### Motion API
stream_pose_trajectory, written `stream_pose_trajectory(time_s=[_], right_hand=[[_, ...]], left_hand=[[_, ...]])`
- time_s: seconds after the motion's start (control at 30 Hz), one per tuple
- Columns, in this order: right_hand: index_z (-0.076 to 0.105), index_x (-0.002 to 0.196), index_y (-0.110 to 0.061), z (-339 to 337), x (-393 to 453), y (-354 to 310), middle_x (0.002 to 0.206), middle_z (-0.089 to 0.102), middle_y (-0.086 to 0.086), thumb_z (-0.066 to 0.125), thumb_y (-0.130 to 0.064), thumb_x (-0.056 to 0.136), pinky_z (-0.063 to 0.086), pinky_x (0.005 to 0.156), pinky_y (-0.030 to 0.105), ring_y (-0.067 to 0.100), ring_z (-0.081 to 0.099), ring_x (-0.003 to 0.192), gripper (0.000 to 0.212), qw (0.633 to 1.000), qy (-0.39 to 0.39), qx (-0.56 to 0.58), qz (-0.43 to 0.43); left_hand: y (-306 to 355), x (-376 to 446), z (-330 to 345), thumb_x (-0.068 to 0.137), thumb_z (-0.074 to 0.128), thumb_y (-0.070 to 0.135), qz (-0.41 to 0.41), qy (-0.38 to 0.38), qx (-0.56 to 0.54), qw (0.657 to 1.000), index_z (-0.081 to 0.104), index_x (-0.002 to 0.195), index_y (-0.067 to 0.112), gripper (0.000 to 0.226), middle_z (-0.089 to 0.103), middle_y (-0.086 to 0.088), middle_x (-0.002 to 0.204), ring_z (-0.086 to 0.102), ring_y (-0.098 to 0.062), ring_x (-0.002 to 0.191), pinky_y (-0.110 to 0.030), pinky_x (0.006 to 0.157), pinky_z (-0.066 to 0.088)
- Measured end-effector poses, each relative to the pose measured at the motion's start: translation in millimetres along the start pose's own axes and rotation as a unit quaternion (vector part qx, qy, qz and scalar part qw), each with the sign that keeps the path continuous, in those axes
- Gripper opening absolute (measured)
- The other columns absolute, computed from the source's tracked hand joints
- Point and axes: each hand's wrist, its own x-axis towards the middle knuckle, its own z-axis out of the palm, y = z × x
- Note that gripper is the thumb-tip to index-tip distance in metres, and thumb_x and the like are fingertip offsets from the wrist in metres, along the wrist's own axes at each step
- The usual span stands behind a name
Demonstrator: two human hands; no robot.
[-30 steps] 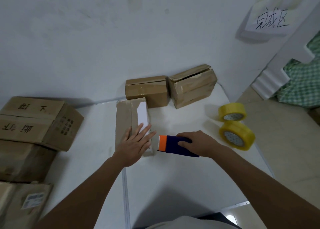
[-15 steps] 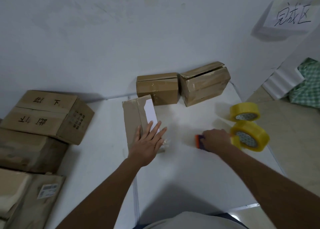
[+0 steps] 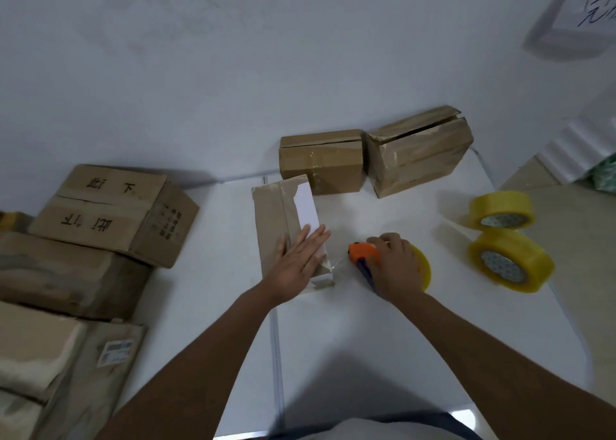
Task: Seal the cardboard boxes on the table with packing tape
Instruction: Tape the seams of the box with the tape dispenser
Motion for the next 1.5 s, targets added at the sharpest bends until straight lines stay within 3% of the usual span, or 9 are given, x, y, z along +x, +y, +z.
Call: stream_pose_trajectory(time_s=[0.07,0.17,0.2,0.43,0.6,0.9,1.03,1.23,1.5], right_hand=[[0.063,0.120,-0.018,-9.0,-3.1,-20.6,0.117,0.058,0.001,0.054,-0.027,0.098,0.043,0.080,0.026,0.018,0.054,0.104,0.025,0.972,-0.017,0.232,0.039],[0.065,0.113,-0.011,-21.0,-14.4,-49.7,0.105,0.069,0.003,0.040,-0.039,0.104,0.049,0.087,0.027,0.019,0.063,0.099,0.039,0.770,-0.172,0.570,0.230],[0.066,0.111,-0.010,-19.9,-17.3,-51.5,0.103,0.072,0.006,0.039,-0.043,0.103,0.052,0.091,0.033,0.021,0.066,0.099,0.043,0.746,-0.189,0.591,0.241],[0.065,0.092,0.008,-14.7,-32.4,-48.9,0.072,0.062,0.008,0.063,-0.017,0.094,0.049,0.075,0.029,0.021,0.054,0.077,0.025,0.813,-0.122,0.548,0.157],[0.068,0.080,-0.008,-19.1,-37.1,-48.7,0.071,0.068,0.003,0.066,-0.018,0.092,0.048,0.065,0.015,0.005,0.059,0.066,0.015,0.871,-0.055,0.480,0.085],[0.068,0.082,-0.007,-9.6,-35.2,-42.8,0.066,0.062,-0.005,0.065,-0.020,0.093,0.039,0.057,0.007,-0.004,0.049,0.057,0.017,0.880,-0.059,0.463,0.094],[0.068,0.082,-0.009,-4.3,-36.5,-42.0,0.061,0.058,-0.010,0.064,-0.022,0.094,0.038,0.055,0.008,-0.004,0.046,0.055,0.018,0.884,-0.050,0.455,0.096],[0.067,0.084,-0.014,-6.7,-41.5,-45.2,0.069,0.063,-0.006,0.060,-0.020,0.096,0.041,0.059,0.012,0.000,0.051,0.060,0.014,0.895,-0.015,0.441,0.071],[0.057,0.080,-0.019,12.9,-28.4,-45.4,0.073,0.055,-0.011,0.055,-0.013,0.097,0.040,0.065,0.022,0.008,0.052,0.071,0.018,0.936,0.035,0.351,-0.008]], left_hand=[[-0.2,-0.8,-1.1,0.107,0.015,0.039,-0.001,-0.003,-0.014,1.000,0.012,0.153,0.041,0.046,0.003,0.024,0.160,-0.014,0.008,0.146,-0.030,0.116,-0.021],[-1.4,-0.8,-1.0,0.108,0.017,0.036,0.004,0.003,-0.016,1.000,0.017,0.155,0.037,0.047,0.007,0.019,0.163,-0.014,0.009,0.145,-0.024,0.112,-0.024],[-1.4,-0.9,-0.7,0.108,0.018,0.036,0.006,0.005,-0.016,1.000,0.019,0.155,0.036,0.047,0.007,0.019,0.163,-0.015,0.011,0.144,-0.022,0.110,-0.025],[-6.7,-1.5,-5.9,0.109,0.018,0.038,0.013,-0.015,-0.048,0.999,0.024,0.155,0.036,0.047,0.009,0.017,0.164,-0.010,0.006,0.148,-0.039,0.120,-0.017],[-9.0,-1.5,-12.2,0.107,0.018,0.044,0.027,-0.045,-0.027,0.998,0.030,0.153,0.032,0.050,0.006,0.016,0.165,-0.013,0.005,0.148,-0.043,0.121,-0.016],[-30.4,-6.0,-9.2,0.099,0.025,0.060,0.136,-0.026,0.221,0.965,0.006,0.159,0.029,0.070,-0.006,0.010,0.166,-0.015,-0.011,0.151,-0.040,0.120,-0.007],[-34.4,-6.5,9.9,0.100,0.029,0.052,0.149,0.049,0.320,0.934,0.019,0.157,0.019,0.066,0.019,-0.005,0.165,0.014,-0.027,0.152,-0.053,0.117,0.025],[-21.8,-6.3,8.6,0.094,0.042,0.062,0.115,0.076,0.275,0.952,0.035,0.151,0.024,0.070,0.032,0.000,0.160,0.024,-0.024,0.150,-0.055,0.115,0.030],[-20.5,-7.9,14.3,0.100,0.023,0.067,0.085,0.088,0.315,0.941,0.027,0.155,0.006,0.082,0.024,-0.010,0.163,0.027,-0.024,0.149,-0.047,0.116,0.032]])
